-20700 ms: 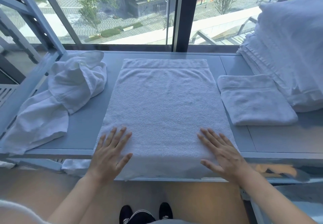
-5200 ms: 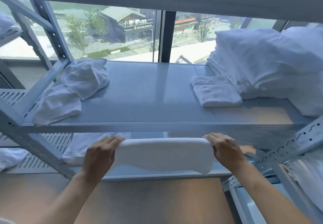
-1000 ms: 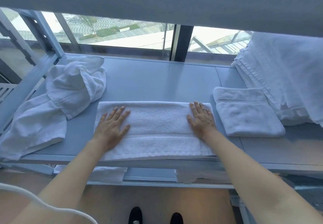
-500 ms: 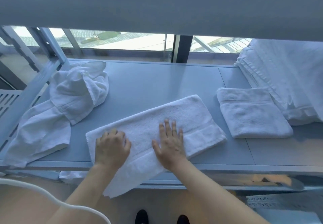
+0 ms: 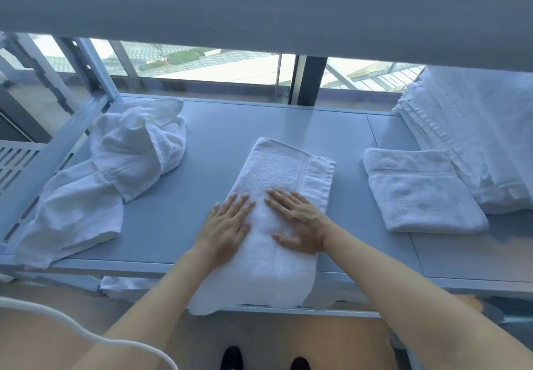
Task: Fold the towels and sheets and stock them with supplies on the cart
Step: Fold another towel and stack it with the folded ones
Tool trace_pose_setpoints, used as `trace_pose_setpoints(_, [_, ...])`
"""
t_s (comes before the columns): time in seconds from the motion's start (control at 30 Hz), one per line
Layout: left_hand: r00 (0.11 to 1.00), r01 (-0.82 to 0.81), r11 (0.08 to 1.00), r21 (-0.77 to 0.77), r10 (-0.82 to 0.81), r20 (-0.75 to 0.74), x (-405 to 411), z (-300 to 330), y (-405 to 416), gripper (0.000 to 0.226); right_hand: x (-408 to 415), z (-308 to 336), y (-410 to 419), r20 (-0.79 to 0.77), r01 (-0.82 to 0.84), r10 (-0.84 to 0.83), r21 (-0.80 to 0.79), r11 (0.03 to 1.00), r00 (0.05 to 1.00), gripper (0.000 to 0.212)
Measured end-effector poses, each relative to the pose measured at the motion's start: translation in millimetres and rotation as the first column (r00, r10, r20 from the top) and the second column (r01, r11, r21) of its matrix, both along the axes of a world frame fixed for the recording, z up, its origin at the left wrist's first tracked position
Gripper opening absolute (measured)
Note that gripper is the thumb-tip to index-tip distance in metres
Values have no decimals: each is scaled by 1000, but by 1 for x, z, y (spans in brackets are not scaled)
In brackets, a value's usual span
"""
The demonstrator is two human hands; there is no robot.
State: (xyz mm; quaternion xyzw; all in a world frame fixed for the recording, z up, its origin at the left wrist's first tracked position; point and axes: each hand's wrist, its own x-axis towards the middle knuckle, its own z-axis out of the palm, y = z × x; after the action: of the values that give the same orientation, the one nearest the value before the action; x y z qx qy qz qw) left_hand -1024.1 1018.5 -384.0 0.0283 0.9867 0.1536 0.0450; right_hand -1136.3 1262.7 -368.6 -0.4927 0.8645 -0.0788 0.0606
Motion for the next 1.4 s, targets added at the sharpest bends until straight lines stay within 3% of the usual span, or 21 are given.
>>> trace_pose_setpoints(0.13, [996, -89, 995, 53, 88, 19, 12, 4, 18, 59, 13, 2, 6, 97, 141, -141, 7, 990, 985, 93])
trace_pose_setpoints(0.23, [988, -150, 980, 129, 153, -16, 40, 5, 34, 61, 37, -11, 23, 145, 239, -233, -24, 971, 962, 82])
trace_pose_setpoints(0.37, [993, -11, 1000, -30, 7, -116, 44, 7, 35, 57, 48, -18, 42, 139, 208, -195, -83, 975, 971, 64])
trace_pose_setpoints(0.43, [988, 127, 990, -58, -131, -76, 35, 4, 32, 61, 45, -15, 41, 137, 190, -179, -72, 979, 974, 64])
trace_pose_setpoints(0.5, [986, 168, 985, -34, -168, -15, 29, 3, 29, 68, 45, -14, 40, 128, 177, -168, -60, 982, 978, 64])
trace_pose_setpoints(0.67, [982, 184, 982, -50, -186, -27, 54, -4, 36, 73, 68, -17, 52, 123, 157, -150, -52, 986, 981, 65])
trace_pose_setpoints(0.93, [941, 175, 964, -199, -223, -255, 104, -24, 68, 71, 119, -28, 86, -3, 91, -91, -47, 995, 996, 79])
trace_pose_setpoints(1.07, [960, 177, 967, -185, -211, -183, 87, -11, 67, 98, 99, -19, 91, 28, 69, -70, 40, 997, 997, 95])
trace_pose_setpoints(1.17, [956, 198, 956, -214, -237, -174, 82, -14, 66, 103, 96, -23, 93, -22, 61, -60, 22, 998, 998, 99])
trace_pose_setpoints(1.4, [952, 68, 991, -113, -98, -289, 100, -18, 84, 79, 103, -38, 95, -178, 8, -25, -96, 995, 984, 83])
